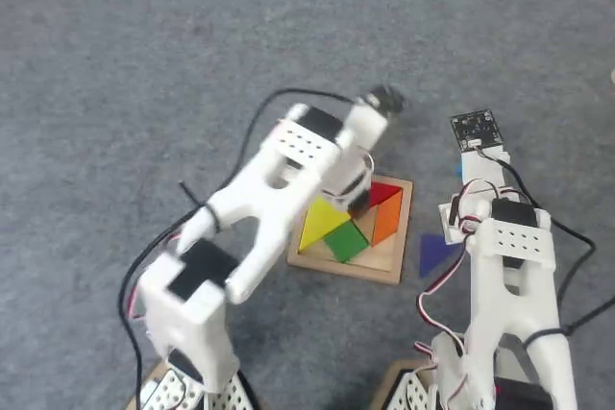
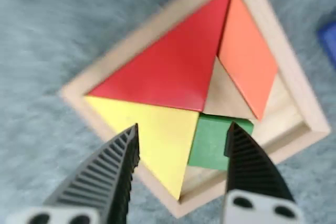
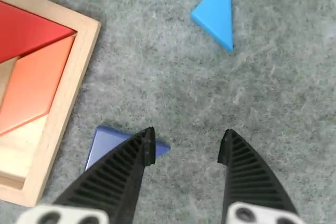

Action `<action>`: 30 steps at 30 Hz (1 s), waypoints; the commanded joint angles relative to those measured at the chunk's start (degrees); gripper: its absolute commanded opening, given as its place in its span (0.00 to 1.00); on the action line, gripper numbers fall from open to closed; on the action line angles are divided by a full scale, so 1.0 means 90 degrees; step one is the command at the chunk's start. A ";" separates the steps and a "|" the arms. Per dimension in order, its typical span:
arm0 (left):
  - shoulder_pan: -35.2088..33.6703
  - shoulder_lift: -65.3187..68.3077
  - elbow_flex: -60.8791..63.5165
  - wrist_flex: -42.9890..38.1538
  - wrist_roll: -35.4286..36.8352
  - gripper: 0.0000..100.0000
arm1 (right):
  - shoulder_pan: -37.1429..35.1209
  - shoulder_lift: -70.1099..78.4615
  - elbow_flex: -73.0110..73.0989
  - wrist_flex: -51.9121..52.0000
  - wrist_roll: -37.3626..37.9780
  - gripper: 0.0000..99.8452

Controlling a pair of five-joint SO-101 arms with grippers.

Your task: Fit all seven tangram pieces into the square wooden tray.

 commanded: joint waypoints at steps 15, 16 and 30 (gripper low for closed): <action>-0.4269 -0.3399 0.4098 -0.2295 0.1084 0.26 | 0.0054 0.0952 -0.2413 0.1197 0.1065 0.21; -0.4308 -0.3321 0.4098 -0.2354 0.1094 0.26 | 0.0054 0.1382 -0.2774 0.1372 0.1114 0.21; -0.4298 -0.1407 0.3199 -0.2481 0.1055 0.26 | -0.0161 0.5690 -0.5900 0.1294 0.1563 0.22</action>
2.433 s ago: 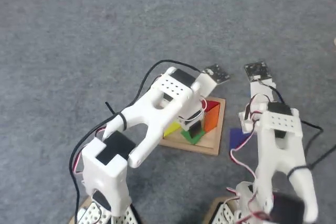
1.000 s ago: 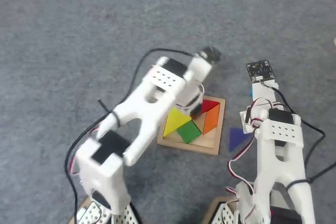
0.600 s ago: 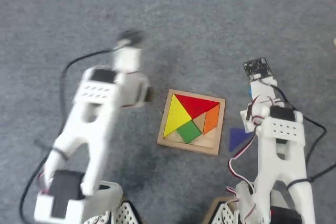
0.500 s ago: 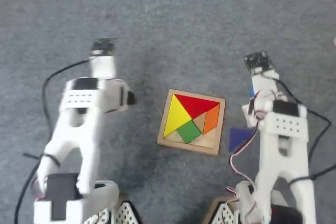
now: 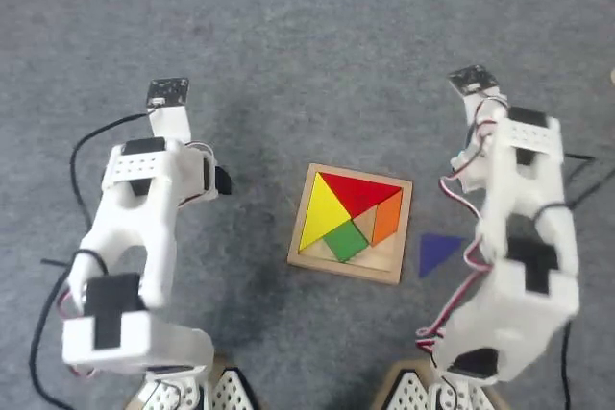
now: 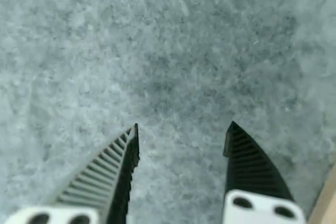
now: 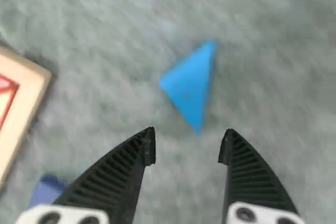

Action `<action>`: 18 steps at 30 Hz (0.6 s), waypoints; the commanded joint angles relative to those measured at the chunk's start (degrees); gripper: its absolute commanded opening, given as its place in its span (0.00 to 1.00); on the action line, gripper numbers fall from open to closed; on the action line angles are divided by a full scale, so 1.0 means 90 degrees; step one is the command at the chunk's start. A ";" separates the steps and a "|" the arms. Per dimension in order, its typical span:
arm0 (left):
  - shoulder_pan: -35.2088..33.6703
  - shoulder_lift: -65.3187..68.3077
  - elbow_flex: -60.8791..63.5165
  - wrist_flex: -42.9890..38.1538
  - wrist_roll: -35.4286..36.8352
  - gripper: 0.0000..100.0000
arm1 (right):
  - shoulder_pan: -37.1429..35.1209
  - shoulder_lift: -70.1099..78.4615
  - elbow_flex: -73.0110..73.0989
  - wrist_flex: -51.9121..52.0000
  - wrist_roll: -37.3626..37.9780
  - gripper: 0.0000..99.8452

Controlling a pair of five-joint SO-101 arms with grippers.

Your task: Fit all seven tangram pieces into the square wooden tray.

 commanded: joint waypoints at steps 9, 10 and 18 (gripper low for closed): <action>-0.0039 0.0264 -0.0484 -0.0107 -0.0088 0.26 | -0.0396 0.1763 -0.2002 0.0083 -0.0020 0.21; -0.0039 0.0264 -0.0484 -0.0107 -0.0088 0.26 | -0.0366 0.1802 -0.2139 0.0210 -0.0156 0.21; -0.0049 0.0264 -0.0464 -0.0107 -0.0088 0.26 | -0.0239 0.1880 -0.2286 0.0464 -0.0400 0.18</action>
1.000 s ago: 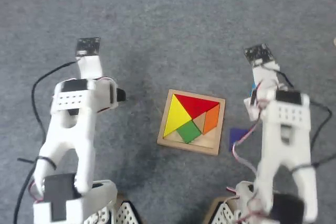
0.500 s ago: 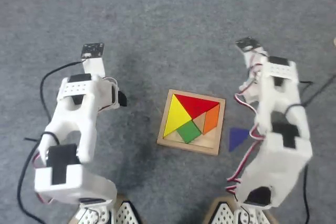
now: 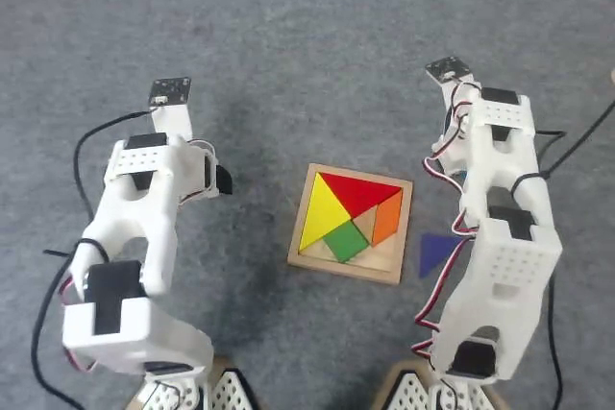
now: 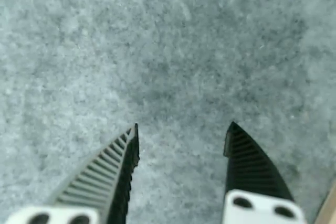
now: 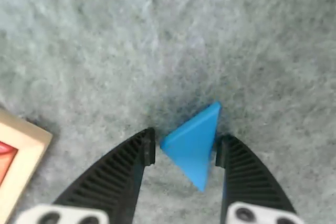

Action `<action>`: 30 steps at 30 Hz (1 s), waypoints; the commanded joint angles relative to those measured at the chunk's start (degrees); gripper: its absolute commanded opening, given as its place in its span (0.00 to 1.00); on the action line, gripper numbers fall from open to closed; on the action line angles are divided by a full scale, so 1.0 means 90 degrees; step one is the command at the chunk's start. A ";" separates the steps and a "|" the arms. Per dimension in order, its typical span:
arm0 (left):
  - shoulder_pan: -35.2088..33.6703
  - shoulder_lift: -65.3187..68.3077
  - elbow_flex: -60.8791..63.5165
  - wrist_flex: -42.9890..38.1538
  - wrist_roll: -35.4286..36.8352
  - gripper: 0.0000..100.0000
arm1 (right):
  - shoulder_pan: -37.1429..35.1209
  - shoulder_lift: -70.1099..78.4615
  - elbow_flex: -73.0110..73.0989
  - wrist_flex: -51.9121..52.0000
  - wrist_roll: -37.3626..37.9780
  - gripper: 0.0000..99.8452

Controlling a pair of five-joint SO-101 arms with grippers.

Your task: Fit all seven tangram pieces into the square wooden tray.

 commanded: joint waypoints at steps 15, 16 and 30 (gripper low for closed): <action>-0.0049 -0.0020 -0.0239 -0.0107 -0.0088 0.26 | 0.0034 -0.0230 -0.1231 0.1558 -0.1592 0.03; -0.0049 -0.0010 -0.0239 -0.0107 -0.0088 0.26 | 0.0005 -0.0357 -0.1328 0.1773 -0.1846 0.03; -0.0088 0.0000 -0.0230 -0.0107 -0.0088 0.26 | -0.3687 -0.2525 -0.1416 0.3336 -0.8811 0.05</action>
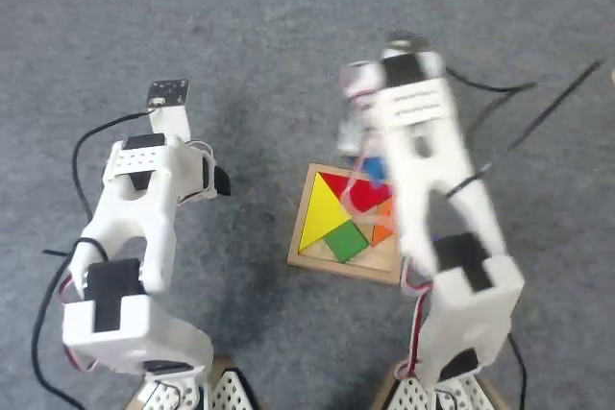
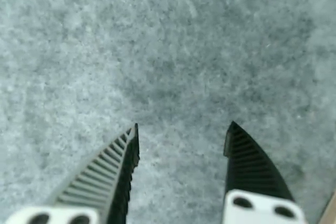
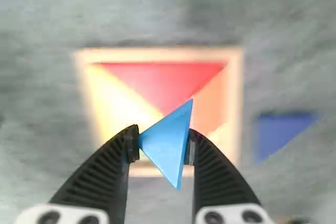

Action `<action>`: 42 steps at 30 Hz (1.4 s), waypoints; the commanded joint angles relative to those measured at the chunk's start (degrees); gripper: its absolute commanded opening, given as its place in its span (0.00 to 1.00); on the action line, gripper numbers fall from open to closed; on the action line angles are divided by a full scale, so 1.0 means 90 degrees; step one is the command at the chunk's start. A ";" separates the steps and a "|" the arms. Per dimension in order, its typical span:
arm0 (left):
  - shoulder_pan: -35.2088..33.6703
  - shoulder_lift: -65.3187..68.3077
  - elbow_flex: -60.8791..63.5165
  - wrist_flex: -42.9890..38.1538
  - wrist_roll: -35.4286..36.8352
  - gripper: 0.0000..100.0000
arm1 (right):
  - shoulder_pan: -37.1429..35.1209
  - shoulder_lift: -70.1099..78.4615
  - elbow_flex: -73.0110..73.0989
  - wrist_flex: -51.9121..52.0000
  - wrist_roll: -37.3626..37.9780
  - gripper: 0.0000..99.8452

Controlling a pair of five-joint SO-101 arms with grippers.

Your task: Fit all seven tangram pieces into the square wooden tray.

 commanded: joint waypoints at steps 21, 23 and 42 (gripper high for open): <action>-0.2549 0.0313 -0.3541 0.1651 -0.0049 0.26 | -0.1968 -0.0571 0.2686 -0.2193 -0.3712 0.12; -0.2559 0.0459 -0.3619 0.1631 -0.0049 0.26 | -0.2242 -0.0562 0.2706 -0.2193 -0.3712 0.15; -0.2266 0.0664 -0.3844 0.2383 -0.1368 0.26 | -0.1617 -0.0904 0.2432 -0.1832 -0.2110 0.22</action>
